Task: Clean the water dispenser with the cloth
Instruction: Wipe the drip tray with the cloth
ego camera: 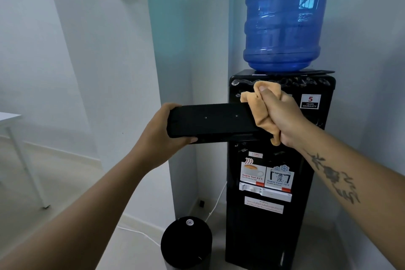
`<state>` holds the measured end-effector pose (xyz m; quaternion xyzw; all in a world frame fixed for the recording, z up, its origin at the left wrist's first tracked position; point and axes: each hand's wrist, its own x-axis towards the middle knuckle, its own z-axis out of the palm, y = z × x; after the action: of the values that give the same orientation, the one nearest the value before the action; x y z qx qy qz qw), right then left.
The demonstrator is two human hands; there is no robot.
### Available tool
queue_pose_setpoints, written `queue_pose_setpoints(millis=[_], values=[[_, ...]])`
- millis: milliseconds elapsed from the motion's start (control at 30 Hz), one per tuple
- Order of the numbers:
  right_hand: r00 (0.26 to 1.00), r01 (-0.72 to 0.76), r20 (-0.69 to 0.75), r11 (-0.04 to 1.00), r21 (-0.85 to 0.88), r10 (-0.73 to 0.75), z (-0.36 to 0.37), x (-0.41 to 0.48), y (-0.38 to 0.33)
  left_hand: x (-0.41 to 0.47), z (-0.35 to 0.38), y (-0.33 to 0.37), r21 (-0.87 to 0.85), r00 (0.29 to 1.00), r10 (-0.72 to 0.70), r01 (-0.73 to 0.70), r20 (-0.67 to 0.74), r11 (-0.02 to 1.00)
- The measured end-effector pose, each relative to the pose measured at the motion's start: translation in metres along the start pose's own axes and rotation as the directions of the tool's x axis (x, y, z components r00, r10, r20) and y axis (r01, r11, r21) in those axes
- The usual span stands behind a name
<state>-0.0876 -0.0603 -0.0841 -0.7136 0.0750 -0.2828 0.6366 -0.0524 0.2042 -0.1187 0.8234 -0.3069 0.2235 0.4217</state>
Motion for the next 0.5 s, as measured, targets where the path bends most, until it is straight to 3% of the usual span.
queue_pose_setpoints(millis=[100,167,233,333,400,433,467,500], values=[[0.973,0.178,-0.119,0.969,-0.169,-0.199,0.006,0.0,0.002,0.001,0.003,0.004,-0.023,0.999,0.008,-0.009,-0.038,1.0],[0.882,0.335,-0.165,0.835,-0.436,-0.44,0.015,-0.005,0.005,0.003,0.007,0.007,-0.05,0.999,0.015,-0.017,-0.051,0.999],[0.758,0.538,-0.021,0.644,-0.544,-0.652,0.033,-0.015,0.014,0.005,0.015,0.014,-0.074,0.996,0.017,-0.023,-0.084,0.997],[0.488,0.841,0.37,0.312,-0.442,-0.791,0.06,-0.032,0.022,0.009,0.028,0.027,-0.151,0.982,0.082,-0.108,-0.173,0.983],[0.278,0.91,0.548,0.033,-0.414,-0.789,0.052,-0.033,0.02,0.009,0.027,0.034,-0.189,0.977,0.114,-0.148,-0.183,0.971],[0.235,0.898,0.567,-0.047,-0.438,-0.79,0.043,-0.029,0.022,0.008,0.024,0.035,-0.197,0.974,0.127,-0.164,-0.187,0.967],[0.266,0.871,0.523,-0.031,-0.491,-0.81,0.032,-0.022,0.025,0.006,0.02,0.035,-0.188,0.973,0.135,-0.17,-0.185,0.967],[0.366,0.826,0.419,0.083,-0.558,-0.831,0.022,-0.014,0.027,0.004,0.018,0.036,-0.164,0.975,0.139,-0.168,-0.175,0.972]])
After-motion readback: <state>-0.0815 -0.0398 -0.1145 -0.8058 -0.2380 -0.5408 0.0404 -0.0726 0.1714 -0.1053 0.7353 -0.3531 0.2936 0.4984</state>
